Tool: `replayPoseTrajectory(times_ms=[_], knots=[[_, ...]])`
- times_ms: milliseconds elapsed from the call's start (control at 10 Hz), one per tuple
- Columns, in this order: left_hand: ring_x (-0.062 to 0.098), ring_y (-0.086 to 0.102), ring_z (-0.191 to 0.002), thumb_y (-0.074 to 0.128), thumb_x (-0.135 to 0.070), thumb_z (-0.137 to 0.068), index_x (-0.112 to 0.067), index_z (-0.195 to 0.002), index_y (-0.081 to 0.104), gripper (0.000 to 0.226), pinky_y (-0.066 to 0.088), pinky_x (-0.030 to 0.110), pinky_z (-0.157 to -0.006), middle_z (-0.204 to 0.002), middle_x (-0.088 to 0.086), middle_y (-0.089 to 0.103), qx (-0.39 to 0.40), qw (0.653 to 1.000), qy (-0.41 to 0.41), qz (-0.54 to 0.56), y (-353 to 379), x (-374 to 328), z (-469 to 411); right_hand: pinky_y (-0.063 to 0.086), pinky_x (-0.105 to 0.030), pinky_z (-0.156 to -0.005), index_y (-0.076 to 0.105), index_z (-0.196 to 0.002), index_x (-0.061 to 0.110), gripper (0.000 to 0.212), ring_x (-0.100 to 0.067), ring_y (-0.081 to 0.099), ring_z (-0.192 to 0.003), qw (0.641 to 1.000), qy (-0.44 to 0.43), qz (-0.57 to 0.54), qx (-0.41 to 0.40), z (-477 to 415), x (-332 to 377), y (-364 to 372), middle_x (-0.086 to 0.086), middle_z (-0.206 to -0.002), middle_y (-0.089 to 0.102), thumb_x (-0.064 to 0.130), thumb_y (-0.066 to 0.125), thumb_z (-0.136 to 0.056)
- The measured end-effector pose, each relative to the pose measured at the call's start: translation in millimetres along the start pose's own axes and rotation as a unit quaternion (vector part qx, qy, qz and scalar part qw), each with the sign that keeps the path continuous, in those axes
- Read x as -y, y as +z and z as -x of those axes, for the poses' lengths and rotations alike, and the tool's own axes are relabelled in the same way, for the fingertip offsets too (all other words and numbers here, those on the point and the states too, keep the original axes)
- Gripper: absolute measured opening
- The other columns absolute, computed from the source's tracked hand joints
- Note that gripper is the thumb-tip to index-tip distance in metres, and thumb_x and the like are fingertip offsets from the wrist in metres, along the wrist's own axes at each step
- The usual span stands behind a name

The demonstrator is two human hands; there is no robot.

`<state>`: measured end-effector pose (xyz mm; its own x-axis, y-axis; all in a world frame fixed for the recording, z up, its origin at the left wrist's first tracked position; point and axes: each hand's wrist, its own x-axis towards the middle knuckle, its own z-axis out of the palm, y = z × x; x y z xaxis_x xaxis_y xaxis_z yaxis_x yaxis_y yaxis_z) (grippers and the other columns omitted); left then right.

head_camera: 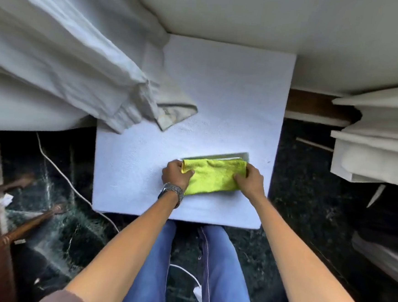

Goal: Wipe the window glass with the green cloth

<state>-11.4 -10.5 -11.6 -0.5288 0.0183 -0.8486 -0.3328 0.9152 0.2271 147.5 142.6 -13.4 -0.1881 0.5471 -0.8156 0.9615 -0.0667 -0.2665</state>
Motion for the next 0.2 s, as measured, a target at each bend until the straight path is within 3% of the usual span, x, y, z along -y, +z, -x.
replayPoseTrajectory(times_ms=[100,200], knots=[[0.039,0.068,-0.109,0.076,-0.029,-0.089,-0.006,-0.115,0.065,0.036,0.05,0.035,-0.082,-0.115,0.018,0.074,-0.056,0.996,0.055,-0.04,-13,-15,12,0.046,-0.043,-0.078,0.058,-0.112,-0.002,0.022,-0.045,0.062,-0.105,0.996,-0.024,0.081,-0.036,16,20,-11,-0.026,-0.111,0.068,0.005,0.063,-0.091],[0.04,0.067,-0.111,0.063,-0.024,-0.097,-0.003,-0.123,0.057,0.034,0.053,0.043,-0.088,-0.123,0.018,0.07,-0.096,0.987,0.109,-0.073,-40,-34,36,0.051,-0.044,-0.084,0.057,-0.12,0.001,0.027,-0.043,0.064,-0.107,0.992,-0.031,0.096,-0.075,40,48,-34,-0.022,-0.118,0.067,-0.001,0.054,-0.093]])
